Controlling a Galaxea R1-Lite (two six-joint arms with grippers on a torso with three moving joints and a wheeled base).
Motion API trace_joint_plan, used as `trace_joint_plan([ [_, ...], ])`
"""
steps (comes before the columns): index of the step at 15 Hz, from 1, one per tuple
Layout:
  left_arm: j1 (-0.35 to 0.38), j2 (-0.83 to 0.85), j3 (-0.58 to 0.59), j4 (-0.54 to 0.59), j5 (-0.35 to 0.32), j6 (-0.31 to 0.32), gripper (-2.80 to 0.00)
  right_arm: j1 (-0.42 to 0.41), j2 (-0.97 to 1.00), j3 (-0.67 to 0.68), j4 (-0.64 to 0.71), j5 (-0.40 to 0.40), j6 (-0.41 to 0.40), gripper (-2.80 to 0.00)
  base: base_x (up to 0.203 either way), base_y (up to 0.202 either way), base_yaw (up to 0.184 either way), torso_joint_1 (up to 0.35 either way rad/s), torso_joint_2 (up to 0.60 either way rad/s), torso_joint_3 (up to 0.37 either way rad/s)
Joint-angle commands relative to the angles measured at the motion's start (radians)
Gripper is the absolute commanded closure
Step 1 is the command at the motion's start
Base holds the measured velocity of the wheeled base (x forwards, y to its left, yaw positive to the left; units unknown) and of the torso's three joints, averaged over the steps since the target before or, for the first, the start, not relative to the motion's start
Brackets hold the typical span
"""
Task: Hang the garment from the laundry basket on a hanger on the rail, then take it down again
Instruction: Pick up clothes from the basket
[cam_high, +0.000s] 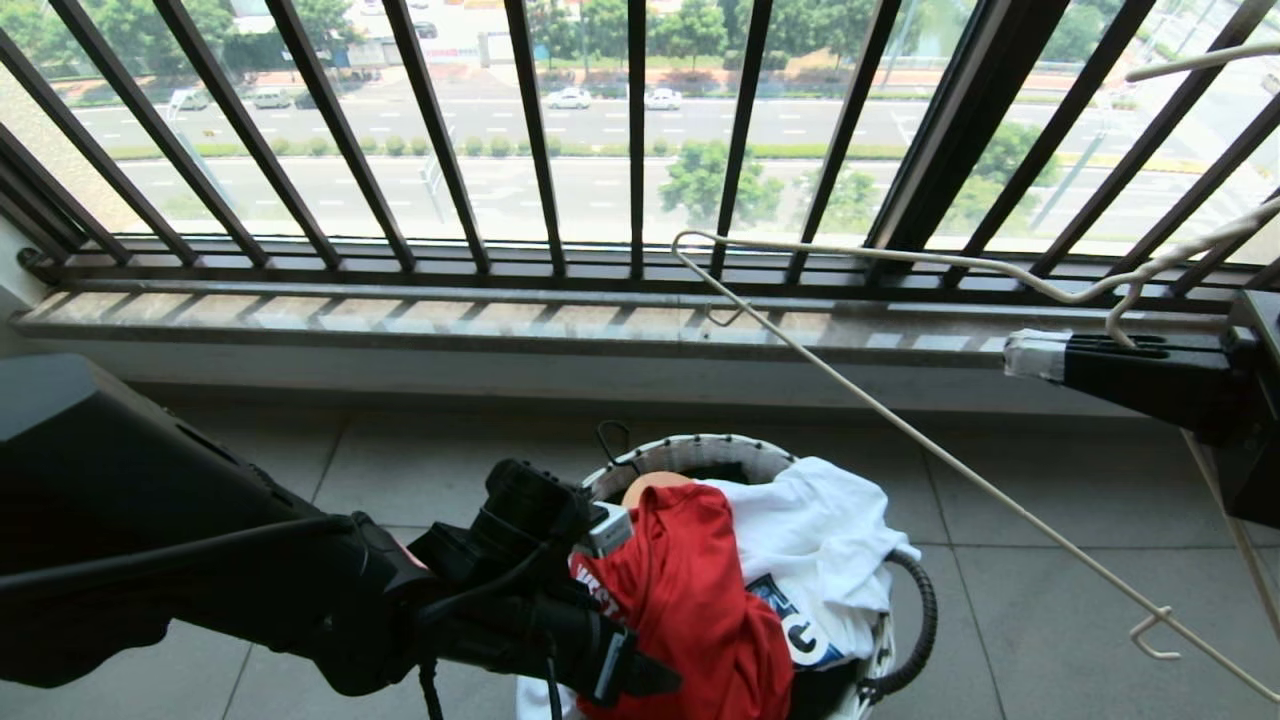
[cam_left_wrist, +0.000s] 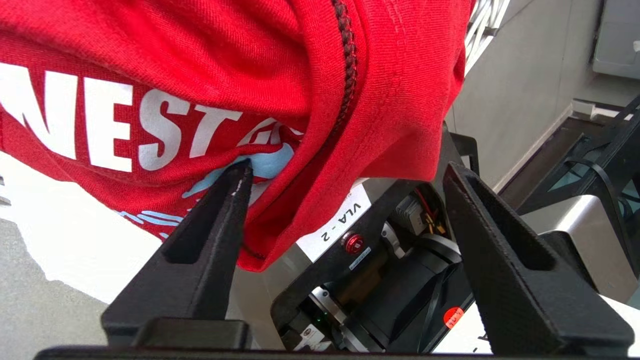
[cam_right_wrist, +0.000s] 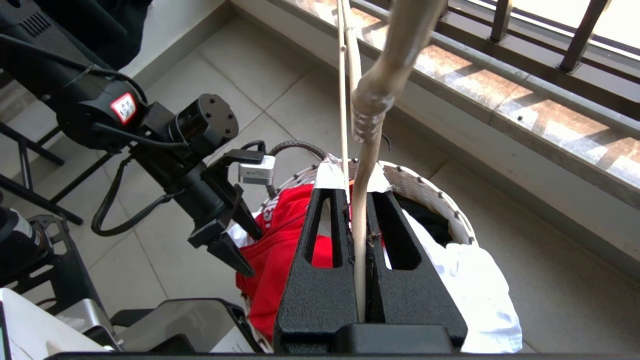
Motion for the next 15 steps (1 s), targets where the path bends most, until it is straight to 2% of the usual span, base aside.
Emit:
trace_joint_plan([
  [1,0.0,0.001,-0.001,-0.004,-0.003,-0.002,0.0,0.001,-0.003,-0.001,0.0,0.003,-0.001,0.0,0.0,0.0,0.0,0.0,0.0,0.0],
  [6,0.002,0.02,-0.002,-0.013,-0.002,-0.002,0.0,0.001,-0.003,0.0,0.0,0.003,-0.001,0.0,0.0,0.0,0.0,0.0,0.0,0.0],
  [8,0.003,0.018,0.009,-0.066,0.004,-0.003,0.0,0.001,-0.001,0.0,-0.001,0.003,-0.001,0.0,0.0,0.0,0.0,0.0,0.0,0.0],
  [12,0.001,-0.075,0.033,-0.076,0.005,-0.008,0.0,0.001,0.008,-0.001,-0.002,0.002,-0.001,0.0,0.0,0.0,0.0,0.0,0.0,0.0],
  [14,0.002,-0.14,0.035,-0.069,0.041,-0.029,0.0,0.001,0.013,-0.001,-0.002,0.002,-0.001,0.0,0.0,0.0,0.0,0.0,0.0,0.0],
  [15,0.002,-0.175,0.033,-0.064,0.09,-0.05,0.0,0.001,0.013,-0.003,-0.002,0.002,0.0,0.0,0.0,0.0,0.0,0.0,0.0,0.0],
])
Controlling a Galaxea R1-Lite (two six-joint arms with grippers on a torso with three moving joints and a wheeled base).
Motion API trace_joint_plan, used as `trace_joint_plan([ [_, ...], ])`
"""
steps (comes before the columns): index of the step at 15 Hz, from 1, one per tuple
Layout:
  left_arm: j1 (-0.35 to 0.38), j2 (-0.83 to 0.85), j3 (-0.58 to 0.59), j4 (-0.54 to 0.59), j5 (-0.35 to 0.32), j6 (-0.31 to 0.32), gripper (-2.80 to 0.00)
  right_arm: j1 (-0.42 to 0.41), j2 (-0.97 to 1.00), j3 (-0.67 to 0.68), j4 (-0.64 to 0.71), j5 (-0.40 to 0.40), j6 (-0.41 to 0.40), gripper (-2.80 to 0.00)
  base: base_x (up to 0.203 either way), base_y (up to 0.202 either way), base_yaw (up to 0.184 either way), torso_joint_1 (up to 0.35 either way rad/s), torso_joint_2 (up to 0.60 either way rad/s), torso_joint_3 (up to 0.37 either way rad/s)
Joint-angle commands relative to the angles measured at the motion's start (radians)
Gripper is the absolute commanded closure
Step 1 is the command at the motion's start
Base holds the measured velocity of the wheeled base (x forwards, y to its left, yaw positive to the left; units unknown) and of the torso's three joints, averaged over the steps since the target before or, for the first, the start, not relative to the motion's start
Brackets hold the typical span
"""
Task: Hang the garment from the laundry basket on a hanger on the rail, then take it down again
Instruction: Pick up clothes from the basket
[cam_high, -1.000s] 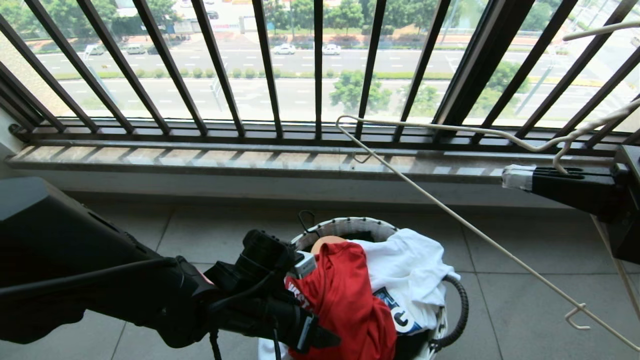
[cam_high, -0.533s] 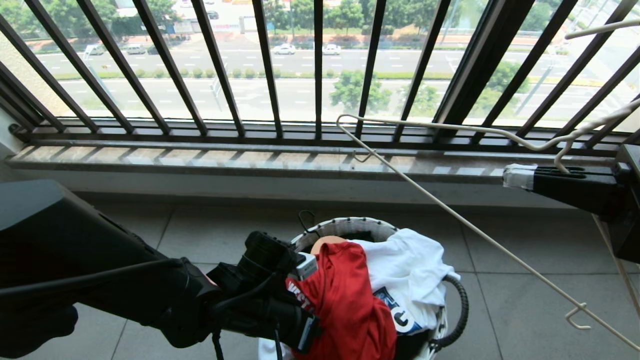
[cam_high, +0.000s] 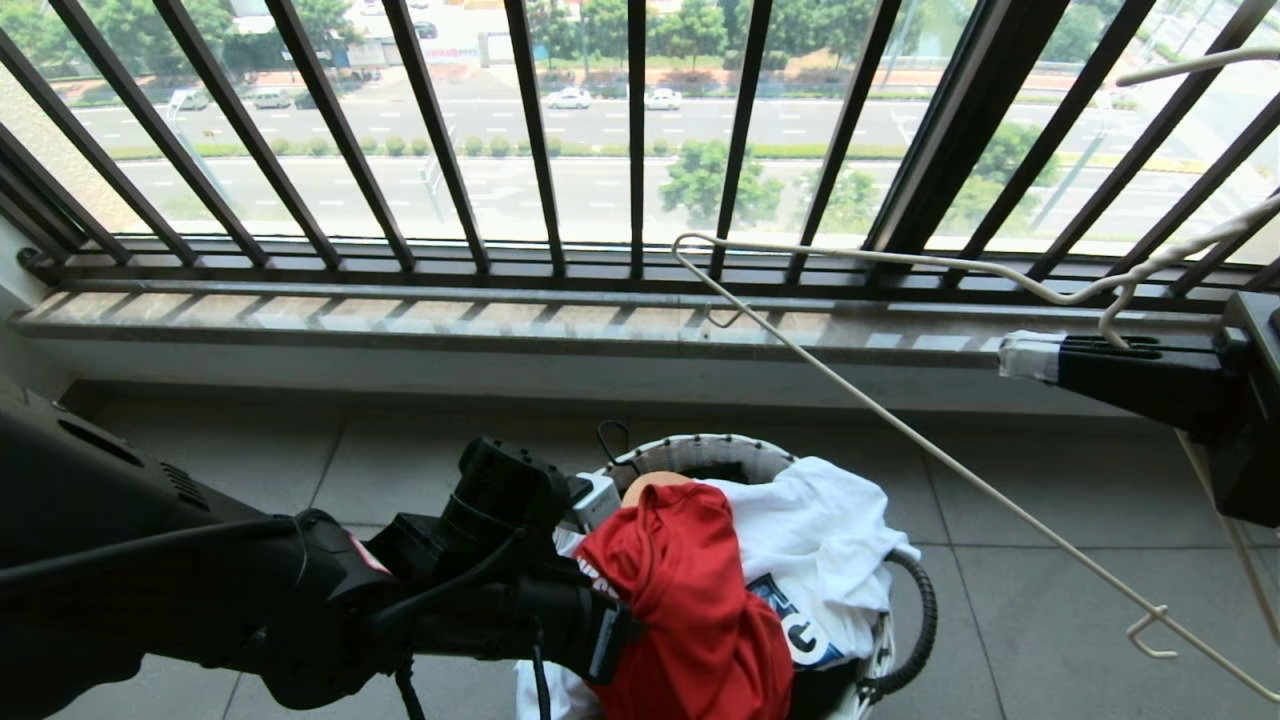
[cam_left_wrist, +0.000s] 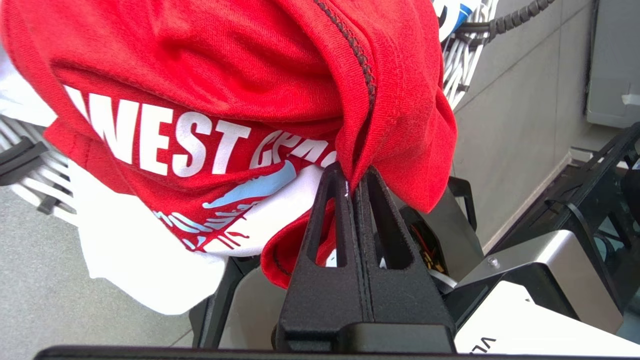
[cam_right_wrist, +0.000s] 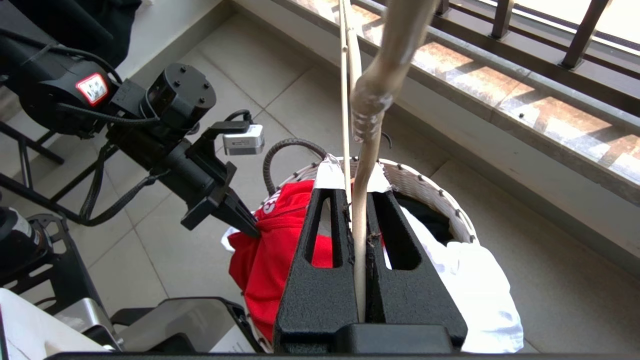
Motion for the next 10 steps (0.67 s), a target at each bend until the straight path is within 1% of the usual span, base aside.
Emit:
trace_joint_plan([
  [1,0.001,-0.116,-0.009,0.022,0.108,-0.028,0.0,-0.001,0.005,-0.003,-0.002,0.003,0.001,0.0,0.0,0.0,0.0,0.0,0.0,0.0],
  [2,0.001,-0.146,-0.036,0.082,0.164,-0.037,0.0,-0.001,0.005,-0.005,-0.002,0.002,0.001,0.0,0.0,0.0,0.0,0.0,0.0,0.0],
  [3,0.001,-0.171,-0.086,0.176,0.204,-0.057,0.0,-0.001,0.005,-0.005,-0.002,0.003,0.001,0.0,0.0,0.0,0.0,0.0,0.0,0.0],
  [6,0.001,-0.231,-0.273,0.474,0.256,-0.16,0.0,-0.003,0.004,-0.007,-0.002,0.002,0.001,0.0,0.0,0.0,0.0,0.0,0.0,0.0],
  [7,0.001,-0.252,-0.322,0.537,0.285,-0.187,0.0,-0.008,0.004,-0.007,-0.002,0.002,0.001,0.0,0.0,0.0,0.0,0.0,0.0,0.0],
  [8,0.0,-0.27,-0.35,0.57,0.32,-0.21,0.0,-0.009,0.004,-0.007,-0.002,0.002,0.001,0.0,0.0,0.0,0.0,0.0,0.0,0.0],
  [9,0.0,-0.278,-0.384,0.589,0.341,-0.226,0.0,-0.009,0.004,-0.007,-0.002,0.002,0.001,0.0,0.0,0.0,0.0,0.0,0.0,0.0],
  [10,-0.004,-0.28,-0.428,0.646,0.356,-0.243,0.0,-0.014,0.002,-0.008,-0.002,0.002,0.001,0.0,0.0,0.0,0.0,0.0,0.0,0.0],
])
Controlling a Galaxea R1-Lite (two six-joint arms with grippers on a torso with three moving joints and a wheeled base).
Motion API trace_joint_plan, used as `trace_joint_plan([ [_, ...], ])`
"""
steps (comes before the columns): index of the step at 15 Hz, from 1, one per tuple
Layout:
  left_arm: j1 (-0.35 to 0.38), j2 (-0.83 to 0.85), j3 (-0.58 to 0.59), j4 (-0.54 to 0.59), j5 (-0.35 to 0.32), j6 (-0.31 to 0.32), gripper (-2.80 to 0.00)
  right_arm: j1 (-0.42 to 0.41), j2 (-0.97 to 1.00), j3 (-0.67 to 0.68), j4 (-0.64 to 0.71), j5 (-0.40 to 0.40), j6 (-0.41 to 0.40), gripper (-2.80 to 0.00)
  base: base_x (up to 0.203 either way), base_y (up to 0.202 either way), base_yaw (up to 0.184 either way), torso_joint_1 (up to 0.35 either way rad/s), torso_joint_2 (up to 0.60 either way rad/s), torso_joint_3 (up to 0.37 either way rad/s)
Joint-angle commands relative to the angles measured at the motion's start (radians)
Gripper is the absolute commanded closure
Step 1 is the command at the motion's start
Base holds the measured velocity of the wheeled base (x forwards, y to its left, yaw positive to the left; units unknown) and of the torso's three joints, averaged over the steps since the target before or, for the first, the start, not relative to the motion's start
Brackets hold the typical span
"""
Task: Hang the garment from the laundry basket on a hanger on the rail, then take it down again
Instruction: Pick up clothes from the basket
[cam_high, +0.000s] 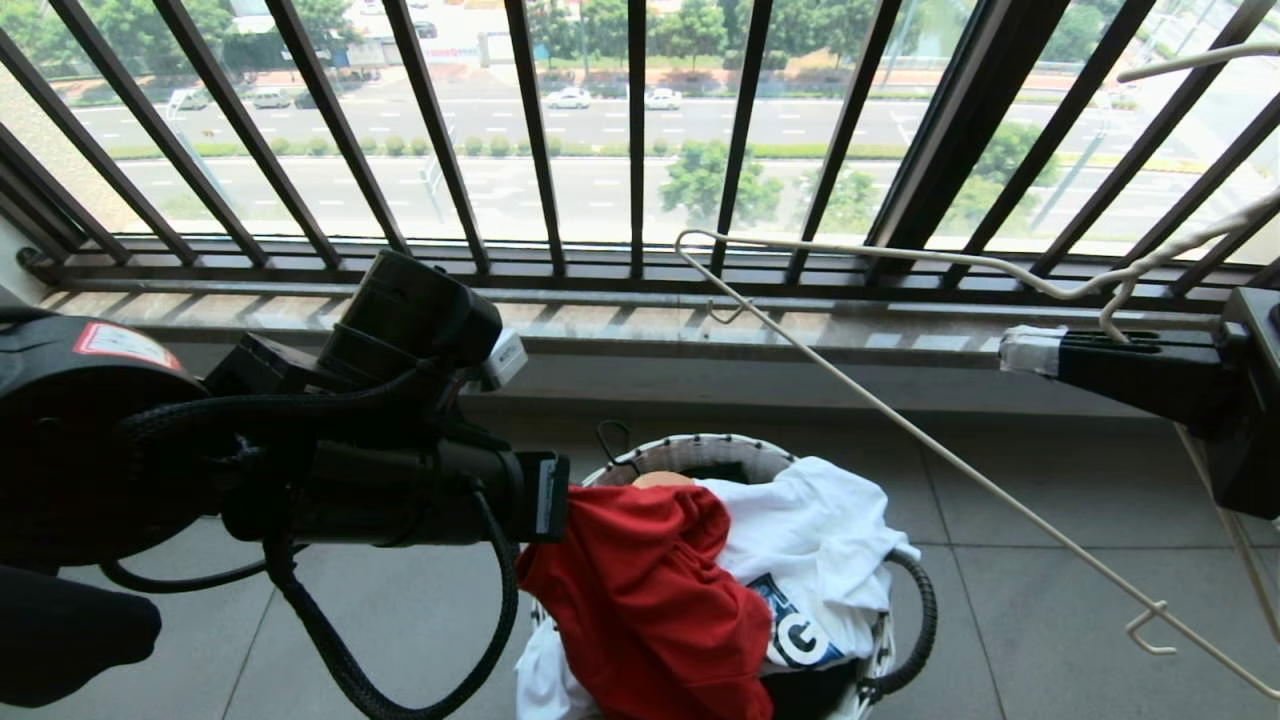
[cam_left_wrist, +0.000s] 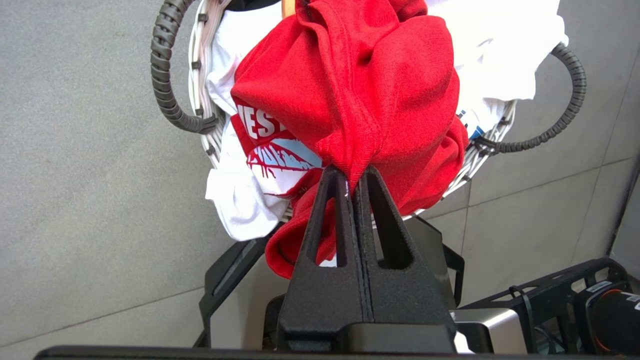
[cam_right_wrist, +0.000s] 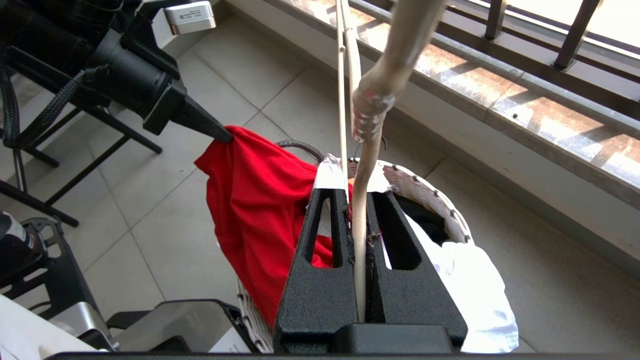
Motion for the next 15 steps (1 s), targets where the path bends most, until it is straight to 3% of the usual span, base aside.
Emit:
trace_joint_plan([
  [1,-0.016,-0.029,-0.099,0.114,0.018,-0.042,0.0,-0.009,-0.001,-0.002,-0.002,0.004,-0.001,0.0,0.0,0.0,0.0,0.0,0.0,0.0],
  [5,-0.189,0.055,-0.197,0.191,0.015,-0.117,0.0,-0.025,-0.004,-0.008,-0.002,0.003,0.001,0.0,0.0,0.0,0.0,0.0,0.0,0.0],
  [9,-0.291,0.238,-0.288,0.192,0.015,-0.187,0.0,-0.056,0.001,-0.018,-0.002,0.003,0.002,0.0,0.0,0.0,0.0,0.0,0.0,0.0],
  [15,-0.343,0.386,-0.163,0.194,-0.015,-0.278,0.0,-0.066,0.024,-0.021,-0.002,0.003,0.002,0.0,0.0,0.0,0.0,0.0,0.0,0.0],
])
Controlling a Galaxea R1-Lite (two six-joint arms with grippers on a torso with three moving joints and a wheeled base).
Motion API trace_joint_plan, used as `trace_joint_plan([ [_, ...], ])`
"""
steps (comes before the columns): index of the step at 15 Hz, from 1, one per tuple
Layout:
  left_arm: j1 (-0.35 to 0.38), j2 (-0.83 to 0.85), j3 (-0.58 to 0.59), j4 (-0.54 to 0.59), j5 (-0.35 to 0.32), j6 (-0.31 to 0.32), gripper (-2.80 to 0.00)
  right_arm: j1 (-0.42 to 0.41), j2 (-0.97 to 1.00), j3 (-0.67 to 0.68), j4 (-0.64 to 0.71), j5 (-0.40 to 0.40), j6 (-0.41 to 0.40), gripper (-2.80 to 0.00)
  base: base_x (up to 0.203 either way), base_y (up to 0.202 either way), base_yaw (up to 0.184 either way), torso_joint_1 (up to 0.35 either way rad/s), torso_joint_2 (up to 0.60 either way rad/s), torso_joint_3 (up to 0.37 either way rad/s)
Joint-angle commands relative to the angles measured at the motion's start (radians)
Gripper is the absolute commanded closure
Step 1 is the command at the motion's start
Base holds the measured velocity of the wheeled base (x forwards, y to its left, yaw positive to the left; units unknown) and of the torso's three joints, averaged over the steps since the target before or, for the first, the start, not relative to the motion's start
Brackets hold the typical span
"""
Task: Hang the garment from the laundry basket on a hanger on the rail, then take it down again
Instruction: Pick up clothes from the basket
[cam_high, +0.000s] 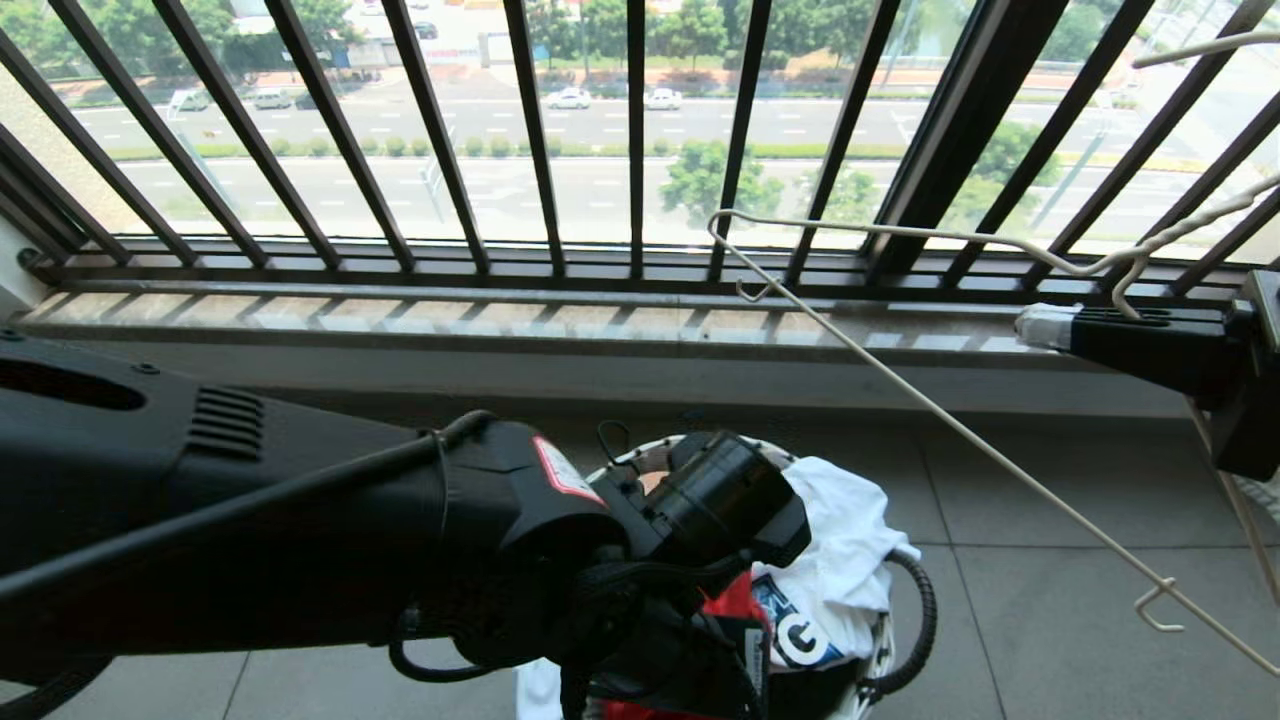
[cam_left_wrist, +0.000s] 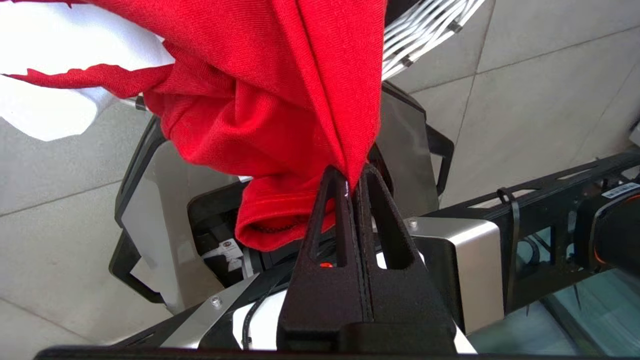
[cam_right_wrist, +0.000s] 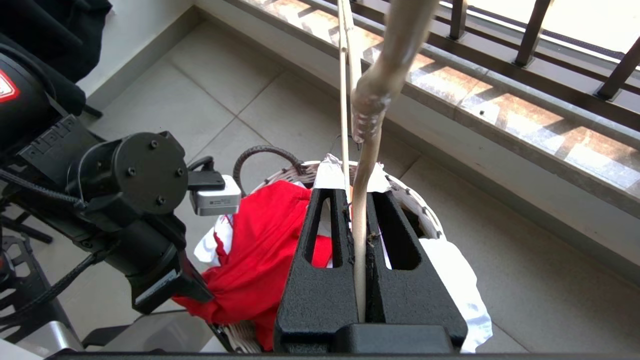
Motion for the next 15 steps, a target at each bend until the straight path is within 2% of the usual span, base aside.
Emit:
trace_joint_plan([
  [1,-0.012,0.046,0.054,0.003,-0.002,-0.011,0.0,0.0,0.013,0.001,-0.001,0.003,-0.001,0.0,0.0,0.0,0.0,0.0,0.0,0.0],
  [8,-0.016,-0.017,0.224,-0.004,0.0,-0.03,0.0,0.0,0.052,0.002,-0.001,0.003,-0.005,0.0,0.0,0.0,0.0,0.0,0.0,0.0],
  [14,0.012,-0.02,0.293,-0.029,0.005,-0.029,0.0,0.0,0.07,0.001,-0.001,0.002,-0.005,0.0,0.0,0.0,0.0,0.0,0.0,0.0],
  [15,0.015,-0.017,0.291,-0.041,0.007,-0.029,-2.8,0.0,0.071,0.001,-0.001,0.002,-0.005,0.0,0.0,0.0,0.0,0.0,0.0,0.0],
])
